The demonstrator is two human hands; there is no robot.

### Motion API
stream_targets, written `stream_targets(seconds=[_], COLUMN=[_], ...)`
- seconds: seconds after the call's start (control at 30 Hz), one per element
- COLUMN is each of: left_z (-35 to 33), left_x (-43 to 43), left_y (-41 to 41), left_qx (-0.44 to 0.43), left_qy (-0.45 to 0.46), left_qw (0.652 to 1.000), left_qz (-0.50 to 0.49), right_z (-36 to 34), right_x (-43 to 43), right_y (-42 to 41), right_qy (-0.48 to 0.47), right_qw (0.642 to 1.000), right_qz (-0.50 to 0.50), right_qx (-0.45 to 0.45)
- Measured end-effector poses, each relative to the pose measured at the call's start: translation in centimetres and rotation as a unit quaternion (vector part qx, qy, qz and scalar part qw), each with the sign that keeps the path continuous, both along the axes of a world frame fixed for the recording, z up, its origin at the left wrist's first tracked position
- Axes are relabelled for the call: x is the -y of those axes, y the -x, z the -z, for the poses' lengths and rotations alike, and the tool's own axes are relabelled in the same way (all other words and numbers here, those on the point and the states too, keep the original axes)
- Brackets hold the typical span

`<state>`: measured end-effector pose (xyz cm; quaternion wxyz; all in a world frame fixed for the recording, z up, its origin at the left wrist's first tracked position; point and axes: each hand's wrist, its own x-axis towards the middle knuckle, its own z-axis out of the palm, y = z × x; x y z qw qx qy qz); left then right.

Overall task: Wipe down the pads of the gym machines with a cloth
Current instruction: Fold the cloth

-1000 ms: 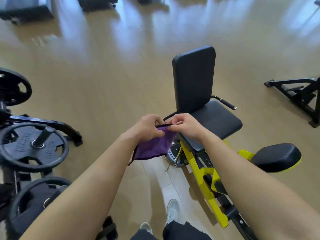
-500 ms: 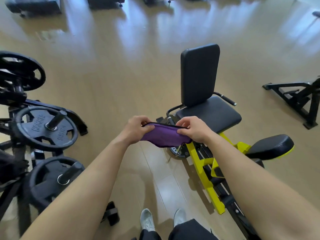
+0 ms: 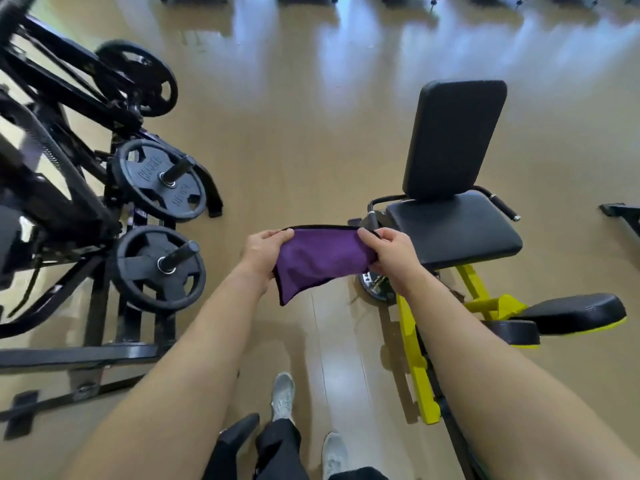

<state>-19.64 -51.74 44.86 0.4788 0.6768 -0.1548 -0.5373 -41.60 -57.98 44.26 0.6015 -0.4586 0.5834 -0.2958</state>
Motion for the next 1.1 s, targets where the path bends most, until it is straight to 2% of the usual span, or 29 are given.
stream_targets(seconds=[0.1,0.2,0.37,0.47,0.53,0.6,0.67,0.7,0.73,0.83,0.97,1.0,1.1], left_z=[0.2,-0.5,-2.3,-3.0,-3.5,-3.6,-2.8,-2.4,-1.9,-1.3,-1.6,-1.6,-1.5], left_x=[-4.2,-8.0,-13.1,-16.3,-18.1,-20.6,-23.2,-24.5,-25.9,-29.6,-32.9,-33.6,-36.0], left_y=[2.2,3.9,3.6,1.7,0.7,-0.7,-2.5,-3.2,-3.7,-2.6,0.2,0.7,2.6], left_qx=[-0.007,-0.009,-0.009,-0.06,-0.074,-0.024,0.09,0.118,0.109,-0.026,-0.078,-0.044,0.159], left_qy=[-0.023,-0.008,0.003,0.01,0.018,0.011,0.0,0.0,0.004,0.029,0.117,0.123,0.109], left_qw=[0.999,0.998,0.997,0.994,0.996,1.0,0.996,0.993,0.994,0.992,0.989,0.991,0.981], left_qz=[-0.043,-0.064,-0.078,-0.087,-0.05,-0.013,-0.004,0.003,0.029,0.121,0.045,0.029,0.012], right_z=[-0.4,-1.0,-2.0,-2.3,-2.5,-2.9,-4.0,-4.8,-5.6,-7.4,-7.6,-7.4,-5.8], right_x=[-3.5,-7.3,-13.0,-15.6,-16.6,-17.9,-19.1,-19.7,-20.4,-22.1,-24.1,-24.6,-26.4], right_y=[-1.7,-3.6,-6.7,-7.9,-8.2,-8.9,-9.4,-9.5,-9.5,-9.1,-7.4,-6.8,-5.0], right_qy=[-0.042,-0.071,-0.008,0.03,0.056,0.073,0.082,0.08,0.073,0.037,0.002,-0.005,-0.014], right_qw=[0.998,0.991,0.98,0.961,0.952,0.944,0.929,0.923,0.921,0.931,0.963,0.969,0.982], right_qz=[-0.031,-0.094,-0.197,-0.276,-0.3,-0.319,-0.356,-0.371,-0.38,-0.361,-0.257,-0.233,-0.183], right_qx=[0.03,0.068,0.028,0.003,-0.015,-0.037,-0.059,-0.062,-0.051,0.026,0.078,0.082,0.05])
